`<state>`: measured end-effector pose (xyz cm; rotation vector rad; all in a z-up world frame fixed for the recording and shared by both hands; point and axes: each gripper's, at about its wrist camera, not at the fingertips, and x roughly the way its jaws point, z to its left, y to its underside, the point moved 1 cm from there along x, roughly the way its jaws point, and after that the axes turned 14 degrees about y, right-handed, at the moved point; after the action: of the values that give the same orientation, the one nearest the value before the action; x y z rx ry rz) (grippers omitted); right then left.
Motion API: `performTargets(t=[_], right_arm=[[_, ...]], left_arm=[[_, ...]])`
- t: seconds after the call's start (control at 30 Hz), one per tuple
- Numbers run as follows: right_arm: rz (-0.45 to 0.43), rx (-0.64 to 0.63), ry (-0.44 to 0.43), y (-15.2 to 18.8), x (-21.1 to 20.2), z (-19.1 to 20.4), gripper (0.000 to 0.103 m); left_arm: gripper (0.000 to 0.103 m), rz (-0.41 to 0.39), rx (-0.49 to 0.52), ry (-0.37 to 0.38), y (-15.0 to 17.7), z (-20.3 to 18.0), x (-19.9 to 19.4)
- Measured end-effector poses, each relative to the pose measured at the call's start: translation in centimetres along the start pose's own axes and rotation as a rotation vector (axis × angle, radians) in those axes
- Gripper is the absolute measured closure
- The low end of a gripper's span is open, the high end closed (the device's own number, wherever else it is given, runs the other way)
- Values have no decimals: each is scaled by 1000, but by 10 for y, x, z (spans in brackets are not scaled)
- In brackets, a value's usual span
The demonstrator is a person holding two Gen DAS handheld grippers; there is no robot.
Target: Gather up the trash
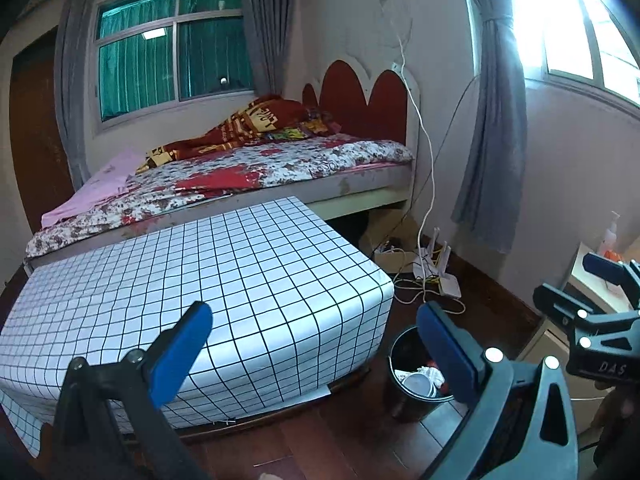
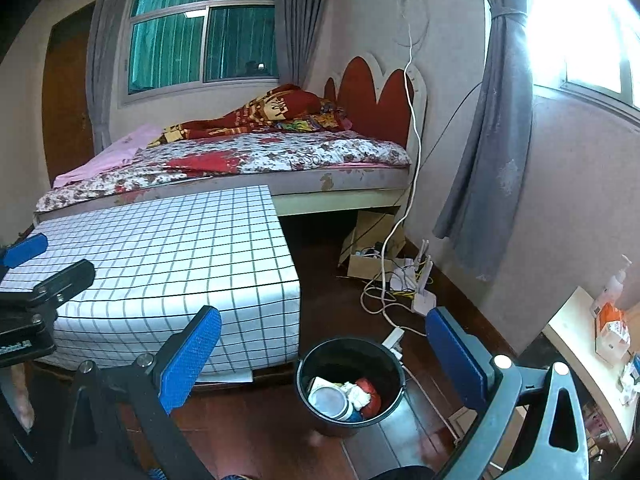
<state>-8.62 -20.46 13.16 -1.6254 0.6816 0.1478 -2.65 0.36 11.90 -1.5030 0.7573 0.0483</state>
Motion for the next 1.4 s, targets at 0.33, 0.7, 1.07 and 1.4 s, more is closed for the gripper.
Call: performTargets(t=[0.33,0.7,1.07,1.4], right_arm=[[5,4,-10,1,-2,0,0],[3,10,-8,2,-1,-3,0],[-7,19,-14,-1,-3,-3,0],[-7,34,-14,-2,-4,-7,0]], left_arm=[[1,-3,11,0,3,-9,0],[1,-14,12,-7,5,-11,-3],[1,-17,20,-12,3,-9,-4],[1,-17,26,-12,2,-11,-5]])
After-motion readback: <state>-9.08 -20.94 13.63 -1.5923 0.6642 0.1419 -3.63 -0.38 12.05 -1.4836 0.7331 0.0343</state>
